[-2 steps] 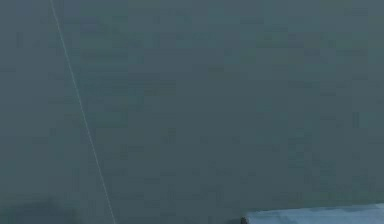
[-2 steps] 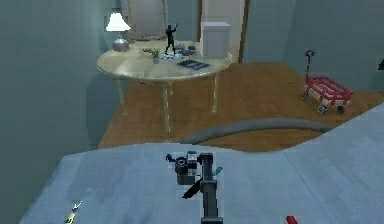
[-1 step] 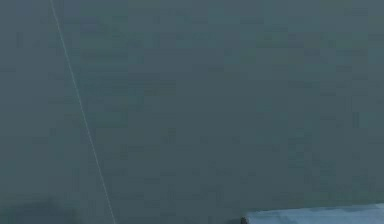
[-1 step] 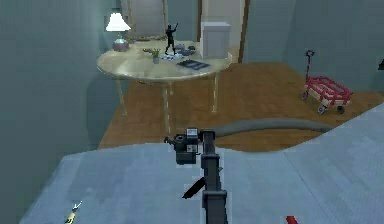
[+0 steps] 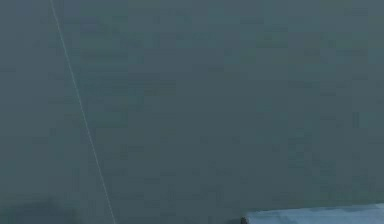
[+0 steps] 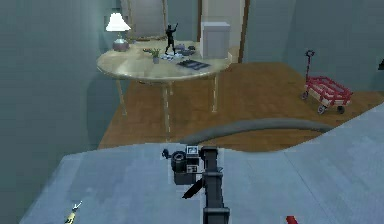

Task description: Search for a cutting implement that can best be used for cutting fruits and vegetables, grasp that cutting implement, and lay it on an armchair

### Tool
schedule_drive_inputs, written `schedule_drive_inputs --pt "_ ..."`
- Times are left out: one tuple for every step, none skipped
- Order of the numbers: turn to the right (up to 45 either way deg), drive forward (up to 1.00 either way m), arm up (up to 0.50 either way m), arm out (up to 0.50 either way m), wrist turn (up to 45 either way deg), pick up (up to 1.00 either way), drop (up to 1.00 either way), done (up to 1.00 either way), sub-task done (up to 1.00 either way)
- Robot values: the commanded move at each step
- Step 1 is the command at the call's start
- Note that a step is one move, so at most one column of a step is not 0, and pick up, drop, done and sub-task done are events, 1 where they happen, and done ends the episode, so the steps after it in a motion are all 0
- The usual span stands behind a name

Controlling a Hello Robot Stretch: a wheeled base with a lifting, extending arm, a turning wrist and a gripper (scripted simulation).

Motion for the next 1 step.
schedule_drive_inputs --pt "0.0 0.00 0.00 0.00 0.0 0.00 0.00 1.00 0.00"
